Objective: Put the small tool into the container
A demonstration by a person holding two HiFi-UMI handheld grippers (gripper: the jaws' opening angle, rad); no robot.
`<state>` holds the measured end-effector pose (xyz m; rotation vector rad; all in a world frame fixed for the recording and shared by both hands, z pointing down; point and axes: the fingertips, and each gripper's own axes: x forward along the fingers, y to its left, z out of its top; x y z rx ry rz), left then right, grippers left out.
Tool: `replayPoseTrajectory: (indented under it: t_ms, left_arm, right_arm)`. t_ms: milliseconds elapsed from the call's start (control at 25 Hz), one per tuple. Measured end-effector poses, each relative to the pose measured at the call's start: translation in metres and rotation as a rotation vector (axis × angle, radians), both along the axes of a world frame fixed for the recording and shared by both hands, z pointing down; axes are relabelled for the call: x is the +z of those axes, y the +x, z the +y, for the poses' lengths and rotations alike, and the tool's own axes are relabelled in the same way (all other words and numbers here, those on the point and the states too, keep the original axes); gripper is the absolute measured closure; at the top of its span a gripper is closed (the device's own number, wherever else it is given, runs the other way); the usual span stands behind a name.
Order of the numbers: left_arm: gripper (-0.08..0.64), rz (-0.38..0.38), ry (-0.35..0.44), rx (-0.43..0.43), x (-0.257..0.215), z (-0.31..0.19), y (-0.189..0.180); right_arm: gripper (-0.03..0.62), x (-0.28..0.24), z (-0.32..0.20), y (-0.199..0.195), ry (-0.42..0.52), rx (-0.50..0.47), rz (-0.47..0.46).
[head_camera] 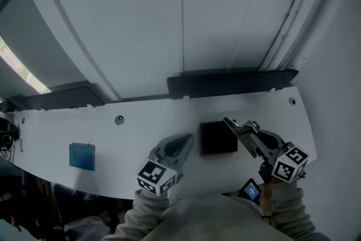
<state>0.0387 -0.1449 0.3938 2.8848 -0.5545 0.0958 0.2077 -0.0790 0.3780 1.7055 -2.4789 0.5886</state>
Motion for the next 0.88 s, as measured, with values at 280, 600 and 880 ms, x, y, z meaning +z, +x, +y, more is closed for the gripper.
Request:
replayPoseTrajectory:
  t_ms: [280,600,880]
  left_arm:
    - [0.558,0.021,0.040,-0.040,-0.017,-0.013,-0.005]
    - [0.558,0.036,0.000,-0.044,-0.016,-0.010,0.004]
    - [0.558,0.023,-0.049,-0.040,0.002,0.001,0.007]
  right_arm:
    - [0.552,0.008,-0.005,0.004,-0.010,-0.018,-0.007]
    - [0.552,0.008,-0.010,0.004,-0.009,-0.052,-0.011]
    - [0.552,0.018,-0.009,0.004,-0.027,-0.071,-0.008]
